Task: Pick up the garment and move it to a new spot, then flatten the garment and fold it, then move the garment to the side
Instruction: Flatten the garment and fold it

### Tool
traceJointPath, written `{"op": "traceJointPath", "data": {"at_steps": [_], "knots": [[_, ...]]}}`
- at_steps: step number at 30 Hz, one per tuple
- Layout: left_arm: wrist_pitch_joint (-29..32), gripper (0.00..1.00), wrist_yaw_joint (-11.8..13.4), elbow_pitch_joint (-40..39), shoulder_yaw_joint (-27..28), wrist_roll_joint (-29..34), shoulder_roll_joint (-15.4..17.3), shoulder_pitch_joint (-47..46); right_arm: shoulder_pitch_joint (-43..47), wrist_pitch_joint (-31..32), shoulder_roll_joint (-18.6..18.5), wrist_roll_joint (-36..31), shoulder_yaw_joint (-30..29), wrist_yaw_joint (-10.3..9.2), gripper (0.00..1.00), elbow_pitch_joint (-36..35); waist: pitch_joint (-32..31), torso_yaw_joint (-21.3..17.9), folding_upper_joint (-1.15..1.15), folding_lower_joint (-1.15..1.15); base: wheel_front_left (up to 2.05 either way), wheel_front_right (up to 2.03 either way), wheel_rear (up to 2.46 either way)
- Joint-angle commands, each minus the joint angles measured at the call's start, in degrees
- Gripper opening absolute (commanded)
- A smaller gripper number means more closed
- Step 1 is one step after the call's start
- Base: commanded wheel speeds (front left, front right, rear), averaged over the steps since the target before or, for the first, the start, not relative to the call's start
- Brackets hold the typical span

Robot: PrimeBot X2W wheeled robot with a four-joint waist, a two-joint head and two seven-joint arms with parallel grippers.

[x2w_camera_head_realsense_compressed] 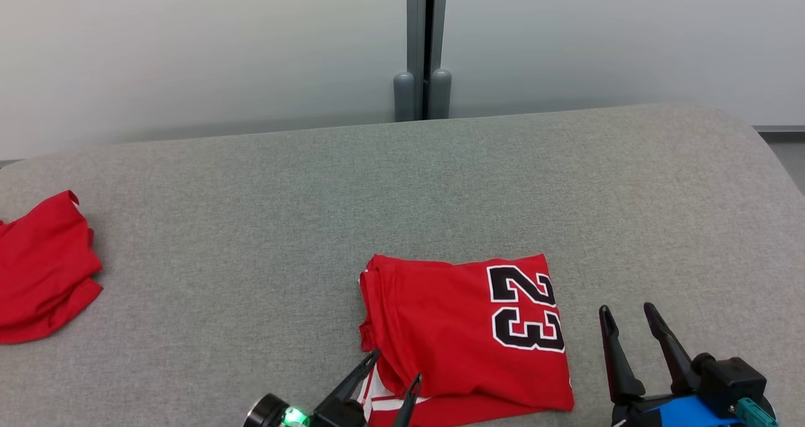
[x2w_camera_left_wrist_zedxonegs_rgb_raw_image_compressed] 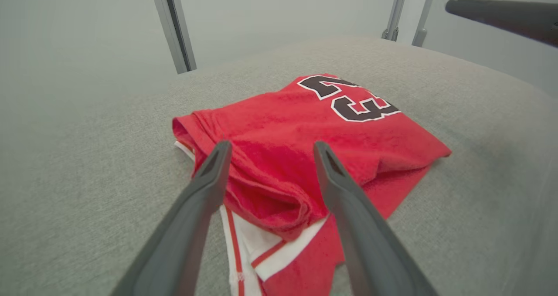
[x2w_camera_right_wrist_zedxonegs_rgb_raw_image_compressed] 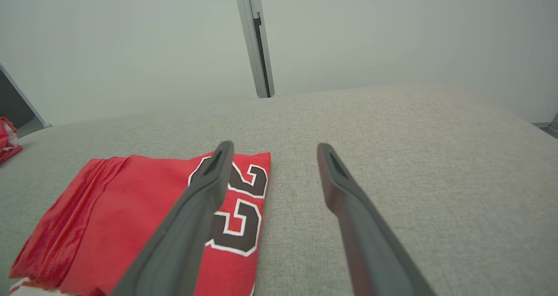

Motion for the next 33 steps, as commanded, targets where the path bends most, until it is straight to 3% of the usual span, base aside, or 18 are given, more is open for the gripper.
{"op": "traceJointPath", "data": {"at_steps": [1, 16, 17, 19, 20, 33], "knots": [[-0.24, 1.0, -0.03, 2.1, -1.8, -0.88, 0.66, -1.23, 0.04, -0.05, -0.01, 0.46, -0.04, 0.01, 1.0, 0.26, 0.11, -0.3, 0.0, 0.0, 0.0, 0.0, 0.0], [-0.24, 1.0, -0.04, 15.48, -8.69, -6.15, 0.25, -7.4, -1.35, -0.29, 0.0, 0.9, 0.32, 0.01, 1.0, 1.23, 1.23, -1.37, 0.0, 0.0, 0.0, 0.0, 0.0], [-0.24, 0.92, -0.04, 16.06, -8.86, -6.77, -0.02, -7.89, -1.43, -0.3, -0.01, 0.87, 0.34, 0.01, 1.0, 1.26, 1.3, -1.42, 0.0, 0.0, 0.0, 0.0, 0.0], [-0.24, 0.11, -0.04, 16.41, -9.07, -7.79, -0.49, -8.62, -1.55, -0.33, 0.0, 0.93, 0.24, 0.01, 1.0, 1.3, 1.38, -1.47, 0.0, 0.0, 0.0, 0.0, 0.0], [-0.24, 0.0, -0.04, 16.54, -9.2, -8.18, -0.55, -8.87, -1.51, -0.36, 0.0, 1.01, 0.16, 0.01, 1.0, 1.38, 1.39, -1.47, 0.0, 0.0, 0.0, 0.0, 0.0], [-0.23, 0.0, -0.04, 10.46, -7.76, -11.13, 2.62, -5.17, -0.34, -0.54, 0.0, 1.43, -1.39, 0.01, 1.0, 2.15, 0.96, 0.01, 0.0, 0.0, 0.0, 0.0, 0.0]]}}
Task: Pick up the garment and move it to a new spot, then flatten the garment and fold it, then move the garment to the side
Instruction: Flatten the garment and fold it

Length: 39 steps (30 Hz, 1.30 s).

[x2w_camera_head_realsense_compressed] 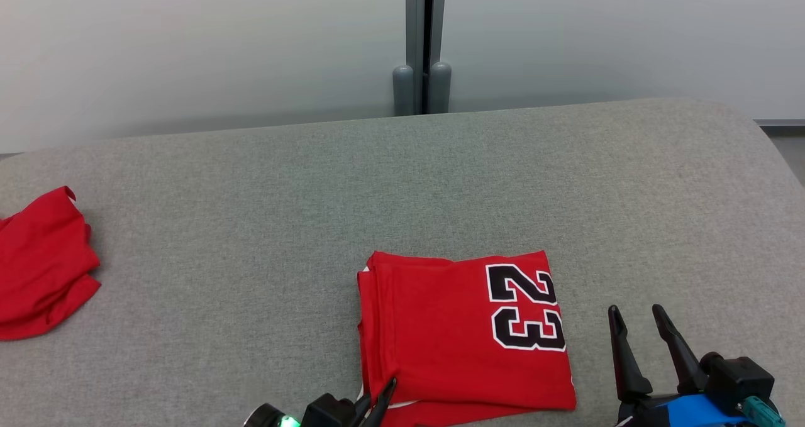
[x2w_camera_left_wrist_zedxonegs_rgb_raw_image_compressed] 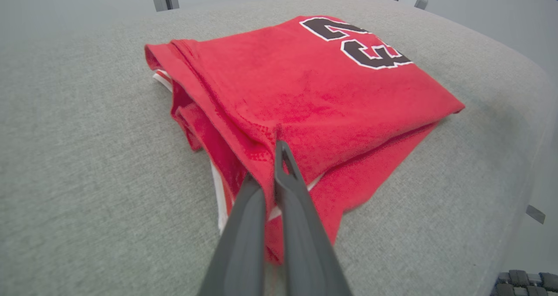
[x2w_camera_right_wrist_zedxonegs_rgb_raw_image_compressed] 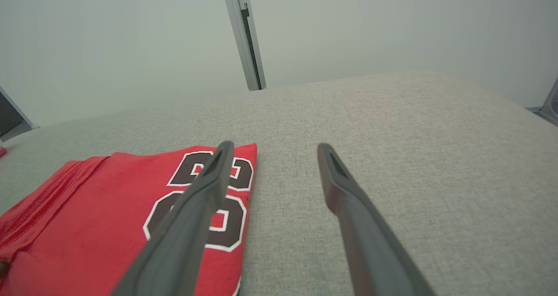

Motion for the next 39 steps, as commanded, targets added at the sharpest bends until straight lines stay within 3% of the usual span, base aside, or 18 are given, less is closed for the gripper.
{"op": "traceJointPath", "data": {"at_steps": [1, 4, 6, 13, 22, 28, 39], "knots": [[-0.25, 0.0, -0.03, -0.2, -0.11, -0.48, 0.35, 0.61, 0.45, -0.28, -0.02, 0.21, -0.2, 0.01, 1.0, 0.16, 0.08, 0.24, -0.01, 0.0, 0.0, 0.0, 0.0], [-0.25, 0.0, -0.03, -0.01, -0.55, -1.17, 0.42, 0.9, 0.35, -0.33, -0.02, 0.09, -0.22, 0.01, 1.0, 0.4, 0.16, 0.39, -0.01, 0.0, 0.0, 0.0, 0.0], [-0.25, 1.0, 0.53, -0.75, 0.36, -1.58, 0.18, 1.13, 0.29, -0.37, -0.02, 0.16, -0.31, 0.02, 1.0, 0.63, 0.21, 0.56, -0.01, 0.0, 0.0, 0.0, 0.0], [-0.25, 1.0, 2.33, -8.06, 5.55, -1.95, 0.36, 2.18, 0.22, -0.41, -0.05, 0.22, -0.8, 0.02, 1.0, 0.88, -0.03, 0.94, -0.01, 0.0, 0.0, 0.0, 0.0], [-0.25, 1.0, 6.09, -17.18, 18.23, -0.54, 1.58, 3.22, -0.41, -0.43, -0.05, 0.18, -0.65, 0.01, 1.0, -0.28, -0.84, 2.02, -0.01, 0.0, 0.0, 0.0, 0.0], [-0.25, 1.0, 6.77, -18.86, 24.54, 0.72, 1.94, 4.02, -0.14, -0.46, -0.05, -0.28, -0.56, 0.02, 1.0, -0.36, -2.19, 2.65, -0.01, 0.0, 0.0, 0.0, 0.0], [-0.25, 1.0, 6.4, -17.12, 29.31, 2.32, 2.47, 6.26, 2.23, 0.43, -0.04, -1.34, -1.04, 0.02, 1.0, -1.33, -4.45, 3.6, -0.01, 0.0, 0.0, 0.0, 0.0]]}}
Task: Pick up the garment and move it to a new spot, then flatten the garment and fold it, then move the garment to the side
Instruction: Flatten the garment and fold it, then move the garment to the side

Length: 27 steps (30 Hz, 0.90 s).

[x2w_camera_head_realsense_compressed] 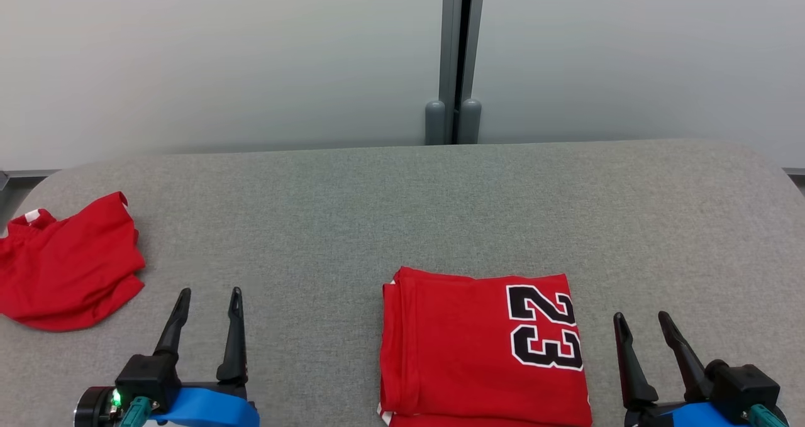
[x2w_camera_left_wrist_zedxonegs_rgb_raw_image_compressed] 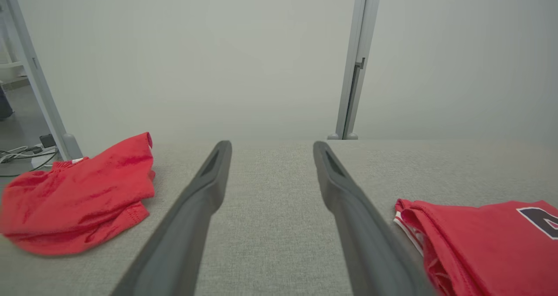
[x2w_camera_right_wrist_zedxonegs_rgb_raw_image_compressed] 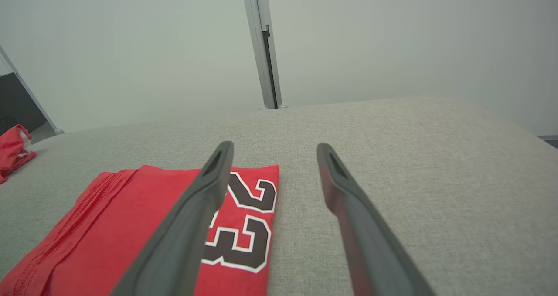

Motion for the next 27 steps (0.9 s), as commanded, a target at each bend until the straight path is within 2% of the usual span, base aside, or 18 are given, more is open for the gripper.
{"op": "traceJointPath", "data": {"at_steps": [1, 13, 27], "knots": [[-0.25, 1.0, -0.23, 0.02, 0.45, 0.21, 0.47, 0.46, 1.03, 0.21, -0.08, -0.56, -0.29, 0.03, 1.0, -0.46, -0.1, 0.08, 0.0, 0.0, 0.0, 0.0, 0.0], [-0.25, 1.0, -1.71, -0.59, 4.61, 0.37, 0.53, 2.31, 3.59, 2.36, -0.06, -1.76, -2.49, 0.03, 1.0, -4.03, -0.87, 1.19, 0.0, 0.0, 0.0, 0.0, 0.0], [-0.25, 1.0, -1.33, -0.06, 4.45, 1.34, -0.46, 2.51, 4.53, 5.44, -0.06, -2.33, -2.3, 0.03, 1.0, -6.38, -0.89, 1.28, 0.0, 0.0, 0.0, 0.0, 0.0]]}}
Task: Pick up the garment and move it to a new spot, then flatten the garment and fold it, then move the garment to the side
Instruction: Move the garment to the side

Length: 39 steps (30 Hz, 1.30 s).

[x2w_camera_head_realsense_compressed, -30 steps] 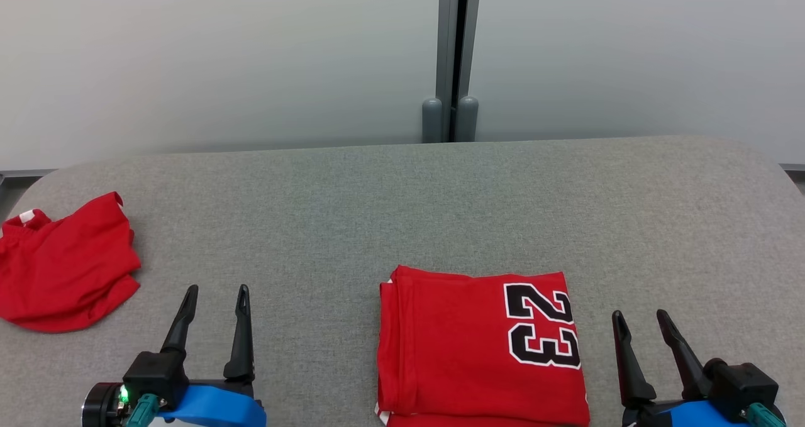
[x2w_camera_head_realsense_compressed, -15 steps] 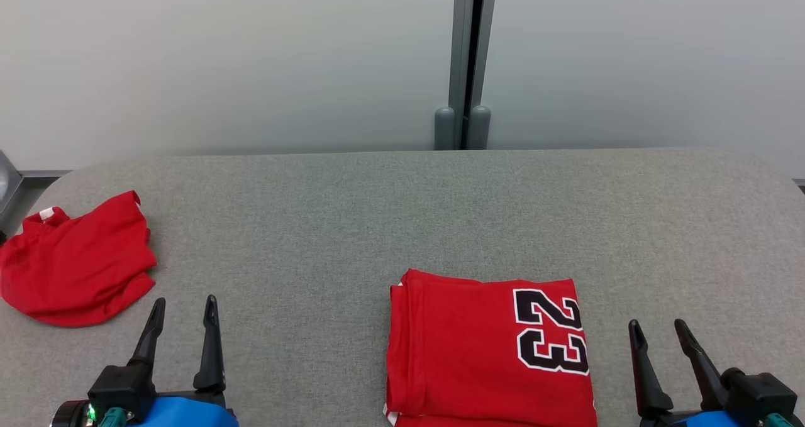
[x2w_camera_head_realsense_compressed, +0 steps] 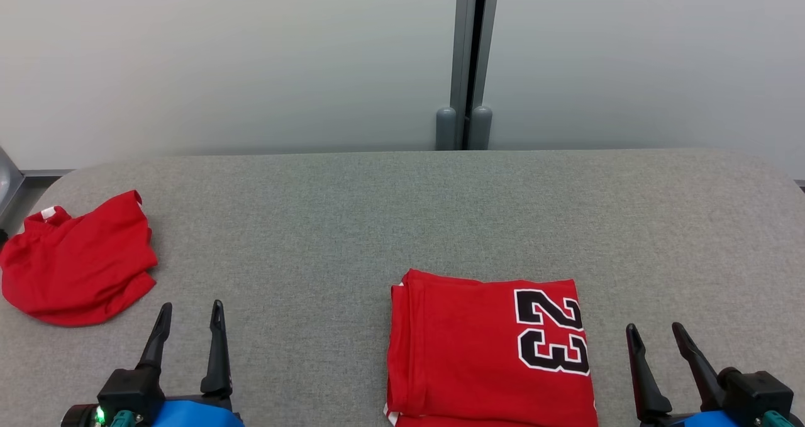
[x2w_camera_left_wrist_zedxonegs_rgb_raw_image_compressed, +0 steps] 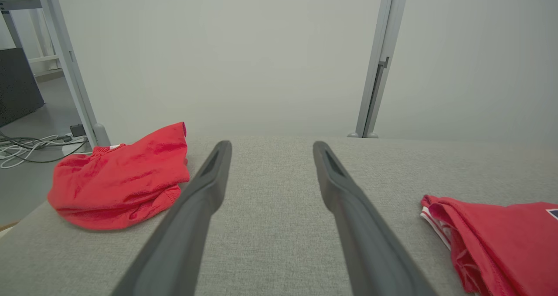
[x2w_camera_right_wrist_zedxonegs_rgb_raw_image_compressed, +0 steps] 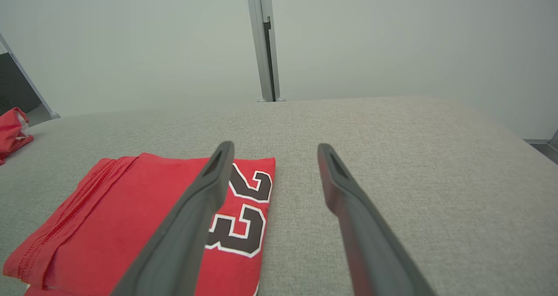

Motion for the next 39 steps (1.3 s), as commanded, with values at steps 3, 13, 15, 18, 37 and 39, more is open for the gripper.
{"op": "traceJointPath", "data": {"at_steps": [3, 13, 15, 18, 37, 39], "knots": [[-0.25, 1.0, -0.1, 0.26, 0.23, 0.39, -0.03, 0.08, 0.8, 0.29, -0.07, -0.31, -0.11, 0.03, 1.0, -0.23, 0.06, 0.07, 0.0, 0.0, 0.0, 0.0, 0.0], [-0.25, 1.0, -0.53, 0.67, 0.82, 0.68, -0.36, -1.28, -2.72, 1.73, -0.06, -1.23, 0.79, 0.03, 1.0, 0.42, 0.75, 0.33, 0.0, 0.0, 0.0, 0.0, 0.0], [-0.25, 1.0, -0.52, 0.7, 0.92, 0.85, -0.41, -1.52, -4.1, 2.19, -0.24, -1.41, 1.05, 0.03, 1.0, 0.66, 0.99, 0.4, 0.0, 0.0, 0.0, 0.0, 0.0], [-0.25, 1.0, -0.56, 0.52, 0.88, 1.1, -0.68, -1.71, -6.82, 3.09, -0.57, -1.42, 1.74, 0.03, 1.0, 1.28, 1.55, 0.53, 0.0, 0.0, 0.0, 0.0, 0.0], [-0.25, 1.0, -1.08, -0.93, 1.07, 2.46, -2.11, -5.09, -16.64, 3.27, -1.16, -0.88, 3.34, 0.03, 1.0, 21.49, 7.3, 2.7, 0.0, 0.0, 0.0, 0.0, 0.0], [-0.25, 1.0, -1.12, -0.94, 1.08, 2.54, -2.25, -5.16, -17.39, 2.61, -0.93, -0.28, 3.24, 0.03, 1.0, 23.88, 7.68, 2.84, 0.0, 0.0, 0.0, 0.0, 0.0]]}}
